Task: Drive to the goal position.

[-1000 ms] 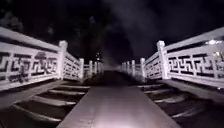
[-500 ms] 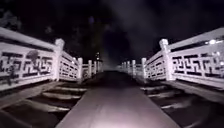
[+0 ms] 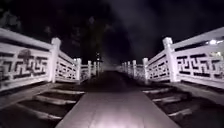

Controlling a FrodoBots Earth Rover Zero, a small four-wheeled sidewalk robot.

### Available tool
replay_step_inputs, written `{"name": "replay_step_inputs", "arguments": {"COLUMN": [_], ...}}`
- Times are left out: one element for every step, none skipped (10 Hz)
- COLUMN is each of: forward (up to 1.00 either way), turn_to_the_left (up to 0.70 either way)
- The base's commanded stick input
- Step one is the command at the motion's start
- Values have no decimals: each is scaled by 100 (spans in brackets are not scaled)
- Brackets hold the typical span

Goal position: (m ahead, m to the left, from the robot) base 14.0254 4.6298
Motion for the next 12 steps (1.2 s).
{"name": "replay_step_inputs", "arguments": {"forward": [57, 57, 57, 57, 57, 57, 57, 57, 57, 57, 57, 57], "turn_to_the_left": [0, 0, 0, 0, 0, 3, 14, 14, 14, 14, 9, 0]}}
